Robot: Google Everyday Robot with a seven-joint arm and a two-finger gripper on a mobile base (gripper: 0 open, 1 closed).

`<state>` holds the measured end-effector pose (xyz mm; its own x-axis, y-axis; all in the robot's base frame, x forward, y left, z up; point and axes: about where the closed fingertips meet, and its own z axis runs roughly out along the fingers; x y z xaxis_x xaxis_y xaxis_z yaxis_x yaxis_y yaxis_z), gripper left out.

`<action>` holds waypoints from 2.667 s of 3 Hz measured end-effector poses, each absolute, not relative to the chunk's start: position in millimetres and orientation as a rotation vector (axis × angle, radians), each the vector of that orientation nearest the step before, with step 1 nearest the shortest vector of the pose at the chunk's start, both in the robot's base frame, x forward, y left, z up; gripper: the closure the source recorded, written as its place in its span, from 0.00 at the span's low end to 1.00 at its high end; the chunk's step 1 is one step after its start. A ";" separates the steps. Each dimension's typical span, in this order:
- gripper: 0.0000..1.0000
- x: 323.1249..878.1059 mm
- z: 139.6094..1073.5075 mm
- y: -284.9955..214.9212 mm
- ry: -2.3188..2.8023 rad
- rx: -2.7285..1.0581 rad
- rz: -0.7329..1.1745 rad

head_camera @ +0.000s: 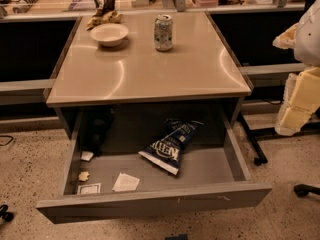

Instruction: Pick blue chip bag from top drawer and place on counter

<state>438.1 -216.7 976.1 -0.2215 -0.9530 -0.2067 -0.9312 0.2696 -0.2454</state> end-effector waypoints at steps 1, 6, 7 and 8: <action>0.00 438.1 976.2 -216.7 2.232 -1.725 -0.098; 1.00 483.5 801.1 -148.0 2.217 -1.552 0.177; 1.00 491.8 741.9 -130.2 2.279 -1.490 0.270; 1.00 499.4 695.2 -114.9 2.274 -1.407 0.423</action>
Offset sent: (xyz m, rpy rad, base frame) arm 0.0000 0.0000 0.0000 0.0000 0.0000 0.0000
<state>499.4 -114.9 695.2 -0.3918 -0.7669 -0.5082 -0.8984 0.4381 0.0315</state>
